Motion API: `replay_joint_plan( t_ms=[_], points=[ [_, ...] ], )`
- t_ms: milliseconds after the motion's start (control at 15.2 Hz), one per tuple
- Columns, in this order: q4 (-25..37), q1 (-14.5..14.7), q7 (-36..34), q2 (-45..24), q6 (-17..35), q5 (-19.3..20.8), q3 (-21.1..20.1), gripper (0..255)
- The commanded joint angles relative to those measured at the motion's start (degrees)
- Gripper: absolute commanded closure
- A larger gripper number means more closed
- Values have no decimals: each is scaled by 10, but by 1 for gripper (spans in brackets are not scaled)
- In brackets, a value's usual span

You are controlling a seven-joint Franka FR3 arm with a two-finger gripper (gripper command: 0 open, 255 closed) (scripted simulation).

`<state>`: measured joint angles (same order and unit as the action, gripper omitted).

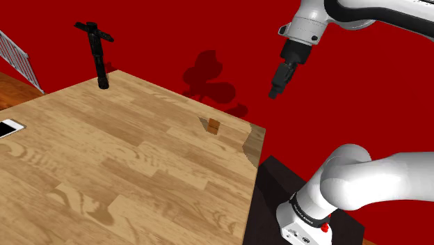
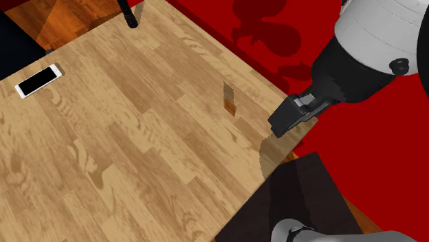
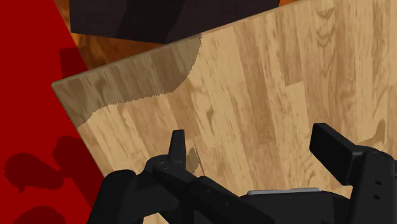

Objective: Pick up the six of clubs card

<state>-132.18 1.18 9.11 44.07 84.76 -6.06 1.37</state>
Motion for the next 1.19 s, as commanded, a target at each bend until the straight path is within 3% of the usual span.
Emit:
replay_joint_plan(
  t_ms=[0,660,1122],
  points=[
    [0,0,0,0,0,0,0,0],
    [-80,-81,-341,-81,229,-32,-169,0],
    [-59,-171,-603,-212,360,22,-283,0]
  ],
)
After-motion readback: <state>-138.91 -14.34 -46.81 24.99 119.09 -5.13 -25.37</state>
